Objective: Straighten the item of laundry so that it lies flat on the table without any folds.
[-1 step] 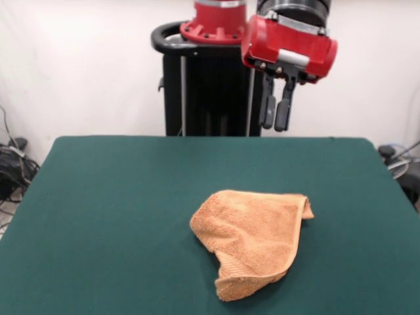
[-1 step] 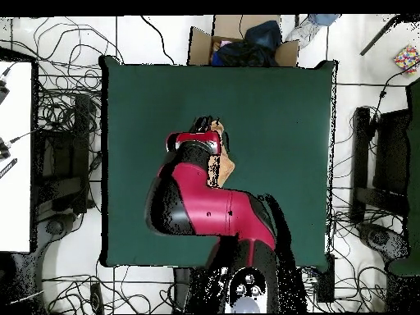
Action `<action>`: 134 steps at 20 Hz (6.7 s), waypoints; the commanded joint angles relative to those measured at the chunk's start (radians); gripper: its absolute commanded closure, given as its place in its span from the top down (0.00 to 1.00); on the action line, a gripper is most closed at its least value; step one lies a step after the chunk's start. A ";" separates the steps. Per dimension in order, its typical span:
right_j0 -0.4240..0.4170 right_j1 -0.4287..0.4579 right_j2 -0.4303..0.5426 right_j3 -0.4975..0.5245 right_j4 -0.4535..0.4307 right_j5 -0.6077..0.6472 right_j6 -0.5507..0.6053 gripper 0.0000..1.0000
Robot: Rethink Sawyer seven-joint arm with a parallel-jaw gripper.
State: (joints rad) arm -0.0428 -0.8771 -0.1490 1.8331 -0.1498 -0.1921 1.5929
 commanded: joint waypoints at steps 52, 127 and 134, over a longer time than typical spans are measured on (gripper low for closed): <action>-0.074 0.103 0.091 0.042 0.072 -0.161 0.257 0.00; -0.059 0.090 0.072 0.032 0.014 -0.105 0.172 1.00; -0.058 0.089 0.071 0.029 0.016 -0.097 0.170 0.00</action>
State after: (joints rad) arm -0.1170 -0.7888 -0.1267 1.8248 -0.1251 -0.3538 1.5929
